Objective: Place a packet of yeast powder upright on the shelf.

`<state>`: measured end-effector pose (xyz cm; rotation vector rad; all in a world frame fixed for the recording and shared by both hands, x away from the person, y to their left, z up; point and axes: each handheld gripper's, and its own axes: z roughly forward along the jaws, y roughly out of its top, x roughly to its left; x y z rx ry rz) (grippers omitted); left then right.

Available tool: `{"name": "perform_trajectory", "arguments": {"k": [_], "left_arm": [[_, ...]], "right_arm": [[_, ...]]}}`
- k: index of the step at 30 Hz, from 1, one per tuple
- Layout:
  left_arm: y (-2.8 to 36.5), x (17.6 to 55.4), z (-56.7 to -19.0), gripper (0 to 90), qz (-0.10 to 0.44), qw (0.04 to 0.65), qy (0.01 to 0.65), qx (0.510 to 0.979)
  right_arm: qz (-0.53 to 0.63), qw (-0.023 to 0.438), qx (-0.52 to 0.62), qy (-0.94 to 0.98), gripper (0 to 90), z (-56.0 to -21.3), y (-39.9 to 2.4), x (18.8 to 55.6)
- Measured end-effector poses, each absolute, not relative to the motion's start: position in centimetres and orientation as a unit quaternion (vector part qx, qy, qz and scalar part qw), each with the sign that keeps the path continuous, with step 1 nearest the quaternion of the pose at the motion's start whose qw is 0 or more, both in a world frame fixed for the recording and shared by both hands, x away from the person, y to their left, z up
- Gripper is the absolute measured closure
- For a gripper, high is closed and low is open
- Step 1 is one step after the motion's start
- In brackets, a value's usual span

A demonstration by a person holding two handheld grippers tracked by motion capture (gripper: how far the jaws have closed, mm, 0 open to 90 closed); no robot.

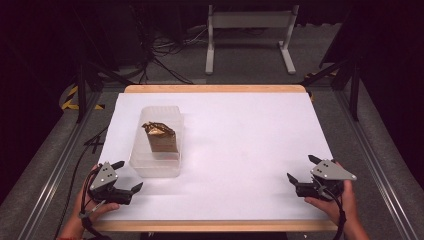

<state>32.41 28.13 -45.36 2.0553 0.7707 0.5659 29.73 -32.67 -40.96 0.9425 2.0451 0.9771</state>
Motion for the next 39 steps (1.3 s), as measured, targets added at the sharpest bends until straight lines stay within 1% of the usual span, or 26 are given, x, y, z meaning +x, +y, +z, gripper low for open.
{"name": "perform_trajectory", "arguments": {"k": [12,17,30,39], "left_arm": [[28.2,32.6,-45.4,3.8,0.225,0.424,0.313,0.819],[28.4,32.6,-45.4,3.8,0.227,0.423,0.316,0.819],[28.5,32.3,-45.2,3.7,0.233,0.426,0.313,0.816],[28.5,32.3,-45.3,3.7,0.232,0.425,0.313,0.817]], "right_arm": [[0.373,0.346,0.391,0.767,9.6,-42.0,-35.4,27.6],[0.391,0.346,0.405,0.75,8.6,-42.6,-36.4,26.9],[0.391,0.368,0.408,0.738,8.2,-42.9,-36.4,26.6],[0.392,0.365,0.415,0.736,8.2,-43.1,-36.3,26.7]]}}
